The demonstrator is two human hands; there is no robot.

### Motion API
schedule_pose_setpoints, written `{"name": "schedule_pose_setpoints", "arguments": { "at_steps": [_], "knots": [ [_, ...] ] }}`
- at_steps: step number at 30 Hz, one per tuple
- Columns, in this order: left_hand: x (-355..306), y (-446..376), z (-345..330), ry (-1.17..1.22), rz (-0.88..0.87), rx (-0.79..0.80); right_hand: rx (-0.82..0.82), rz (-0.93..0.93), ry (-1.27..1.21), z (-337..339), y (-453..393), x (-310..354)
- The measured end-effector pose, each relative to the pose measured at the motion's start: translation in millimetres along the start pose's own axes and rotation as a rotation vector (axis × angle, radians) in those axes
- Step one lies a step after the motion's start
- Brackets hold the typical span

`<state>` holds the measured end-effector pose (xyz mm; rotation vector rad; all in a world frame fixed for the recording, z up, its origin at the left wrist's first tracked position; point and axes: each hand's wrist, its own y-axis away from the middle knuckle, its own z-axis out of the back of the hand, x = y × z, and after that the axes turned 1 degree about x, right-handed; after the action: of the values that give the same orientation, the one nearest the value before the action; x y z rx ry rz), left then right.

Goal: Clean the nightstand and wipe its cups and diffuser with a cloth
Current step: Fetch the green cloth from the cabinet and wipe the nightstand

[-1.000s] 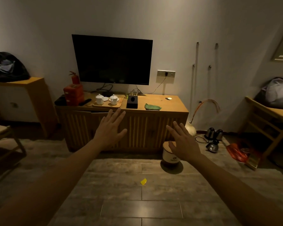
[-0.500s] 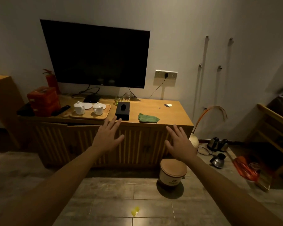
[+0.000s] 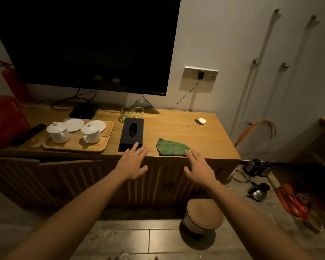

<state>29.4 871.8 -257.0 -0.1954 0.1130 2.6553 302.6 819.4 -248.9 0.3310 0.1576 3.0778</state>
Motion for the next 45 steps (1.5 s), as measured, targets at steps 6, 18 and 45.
{"name": "schedule_pose_setpoints", "arguments": {
  "at_steps": [6, 18, 45],
  "knots": [
    [36.3, -109.2, -22.3, 0.03, -0.077, 0.095, 0.187, -0.066, -0.034, -28.2, -104.8, -10.4],
    [14.9, -263.2, -108.4, 0.085, -0.129, 0.279, 0.339, 0.072, 0.061, -97.0, -263.9, -87.6],
    [39.4, -290.5, -66.4, 0.395, 0.26, 0.13, 0.237, 0.701, 0.042, -59.1, -372.4, -89.7]
  ]
}}
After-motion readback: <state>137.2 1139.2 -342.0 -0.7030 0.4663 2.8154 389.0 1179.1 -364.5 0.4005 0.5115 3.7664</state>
